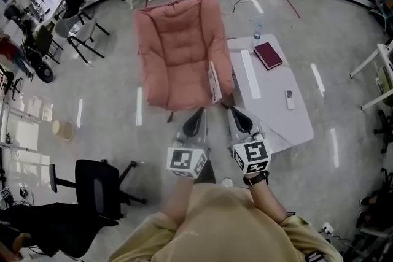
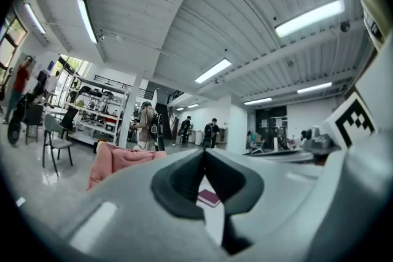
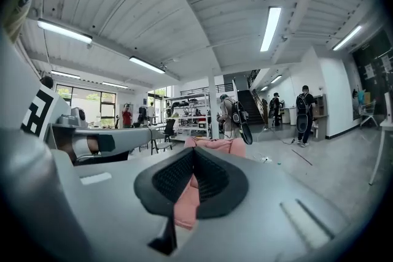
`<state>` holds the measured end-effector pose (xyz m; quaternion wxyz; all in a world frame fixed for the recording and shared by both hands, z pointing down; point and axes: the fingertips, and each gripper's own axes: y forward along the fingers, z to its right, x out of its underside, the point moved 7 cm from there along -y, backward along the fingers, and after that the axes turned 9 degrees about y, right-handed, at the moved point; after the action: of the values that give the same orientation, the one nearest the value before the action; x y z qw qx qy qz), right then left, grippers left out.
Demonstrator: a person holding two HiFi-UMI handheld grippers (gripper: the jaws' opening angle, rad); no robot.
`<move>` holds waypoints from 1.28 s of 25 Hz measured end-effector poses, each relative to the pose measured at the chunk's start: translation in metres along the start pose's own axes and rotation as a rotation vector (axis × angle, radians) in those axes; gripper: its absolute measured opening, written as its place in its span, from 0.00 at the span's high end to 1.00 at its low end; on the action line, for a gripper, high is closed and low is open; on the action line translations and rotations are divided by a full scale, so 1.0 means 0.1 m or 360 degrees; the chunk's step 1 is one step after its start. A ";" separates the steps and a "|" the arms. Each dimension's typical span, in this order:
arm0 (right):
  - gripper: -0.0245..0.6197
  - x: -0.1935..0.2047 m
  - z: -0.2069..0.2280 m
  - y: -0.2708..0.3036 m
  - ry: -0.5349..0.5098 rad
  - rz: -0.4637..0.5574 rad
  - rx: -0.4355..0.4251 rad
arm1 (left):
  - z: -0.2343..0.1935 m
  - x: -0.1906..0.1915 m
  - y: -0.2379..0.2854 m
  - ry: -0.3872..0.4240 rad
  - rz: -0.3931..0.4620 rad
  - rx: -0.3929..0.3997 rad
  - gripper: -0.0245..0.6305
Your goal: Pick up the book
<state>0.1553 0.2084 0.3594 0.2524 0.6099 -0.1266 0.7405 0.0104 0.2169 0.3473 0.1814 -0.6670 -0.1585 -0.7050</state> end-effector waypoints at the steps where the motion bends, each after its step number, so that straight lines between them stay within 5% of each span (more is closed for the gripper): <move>1: 0.95 -0.05 0.07 0.14 -0.0007 -0.0010 0.0006 | -0.10 -0.01 0.13 -0.0007 0.0004 0.0004 0.96; 15: 0.95 -0.37 0.49 2.19 -0.0030 -0.0172 0.0060 | -1.65 0.04 1.48 -0.0046 -0.0030 0.0085 0.96; 23: 0.95 0.13 0.73 2.94 0.0016 -0.0362 0.0239 | -2.45 0.61 1.76 -0.0089 -0.0154 0.0131 0.96; 32: 0.95 1.18 1.56 3.49 0.0173 -0.0748 0.0395 | -2.57 1.55 2.38 -0.0267 -0.0390 0.0230 0.96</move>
<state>0.0868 -0.1361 0.5500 0.3470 0.6083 0.1239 0.7030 -0.1118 -0.1199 0.4820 0.1278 -0.6846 -0.3036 -0.6503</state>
